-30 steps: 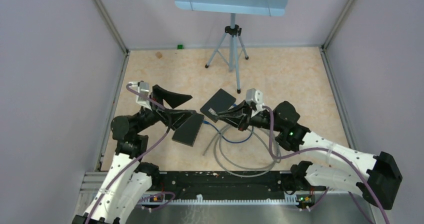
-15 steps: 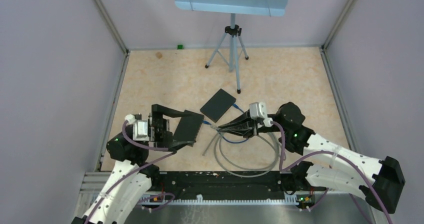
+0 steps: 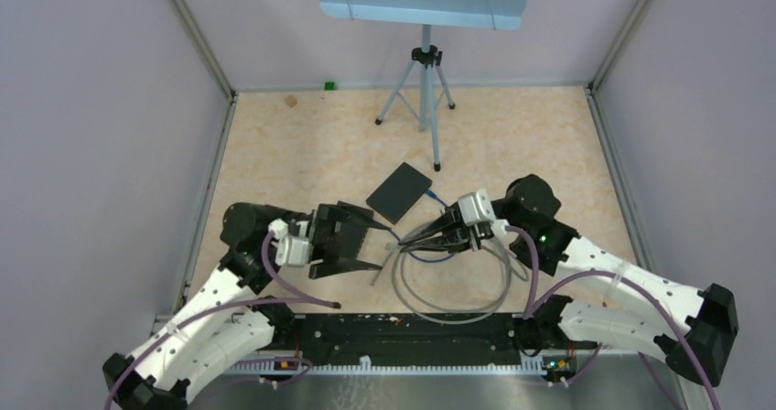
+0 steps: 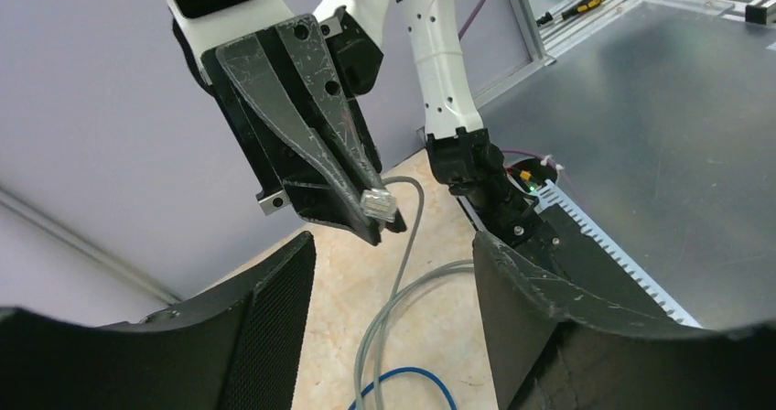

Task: Insert the plug into the switch port
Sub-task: Insert the connector into the switch port.

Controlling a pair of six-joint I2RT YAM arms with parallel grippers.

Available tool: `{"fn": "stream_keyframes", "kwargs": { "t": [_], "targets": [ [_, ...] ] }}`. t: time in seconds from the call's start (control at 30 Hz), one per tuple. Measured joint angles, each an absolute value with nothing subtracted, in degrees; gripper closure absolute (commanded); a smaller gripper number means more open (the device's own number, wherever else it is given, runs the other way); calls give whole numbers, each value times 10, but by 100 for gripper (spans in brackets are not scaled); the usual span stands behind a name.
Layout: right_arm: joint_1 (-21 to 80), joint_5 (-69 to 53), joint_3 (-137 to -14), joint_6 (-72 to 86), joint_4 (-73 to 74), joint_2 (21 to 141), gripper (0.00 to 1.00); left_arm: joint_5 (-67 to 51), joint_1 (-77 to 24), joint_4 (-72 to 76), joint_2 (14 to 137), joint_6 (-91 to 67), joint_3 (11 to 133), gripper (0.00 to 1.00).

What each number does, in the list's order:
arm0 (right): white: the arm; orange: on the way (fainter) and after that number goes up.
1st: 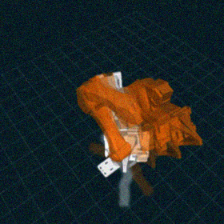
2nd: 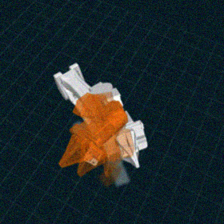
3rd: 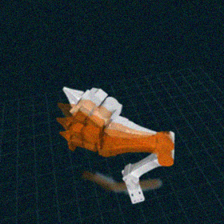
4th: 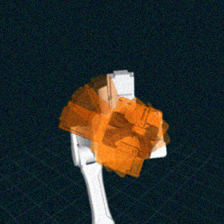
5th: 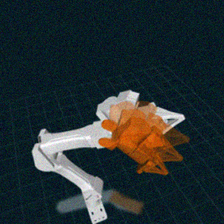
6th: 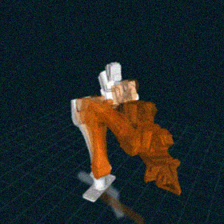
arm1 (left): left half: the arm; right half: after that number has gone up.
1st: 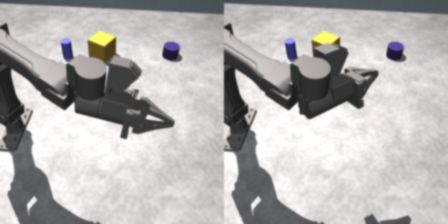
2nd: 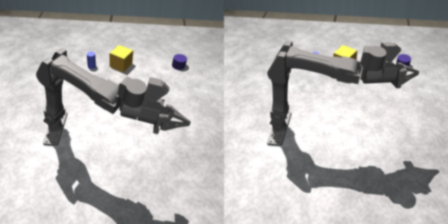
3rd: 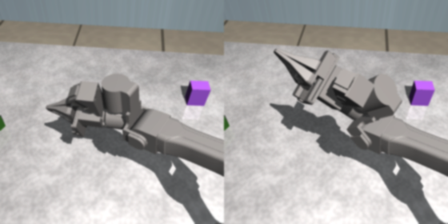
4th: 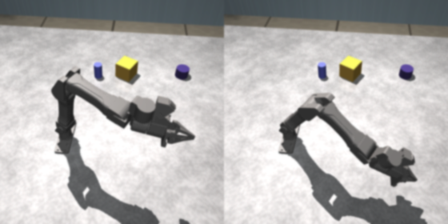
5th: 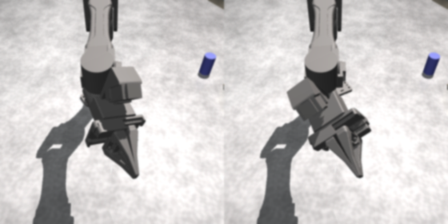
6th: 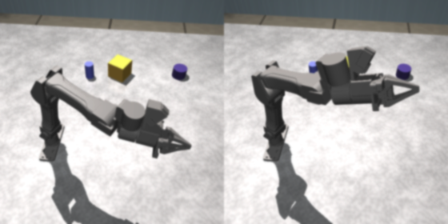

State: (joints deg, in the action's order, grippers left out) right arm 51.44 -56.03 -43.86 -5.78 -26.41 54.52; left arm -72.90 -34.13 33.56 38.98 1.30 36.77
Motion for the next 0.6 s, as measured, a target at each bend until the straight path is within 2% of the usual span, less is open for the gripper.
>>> {"fn": "stream_keyframes", "kwargs": {
  "t": [0.3, 0.53, 0.6],
  "targets": [
    [514, -598, -440, -48, -240, 558, 100, -728, -379, 255, 434, 123, 383, 45],
    [514, -611, -441, -40, -235, 572, 100, -748, -404, 246, 434, 151, 398, 44],
    [514, -611, -441, -39, -233, 573, 100, -752, -411, 236, 434, 158, 401, 51]
  ]
}}
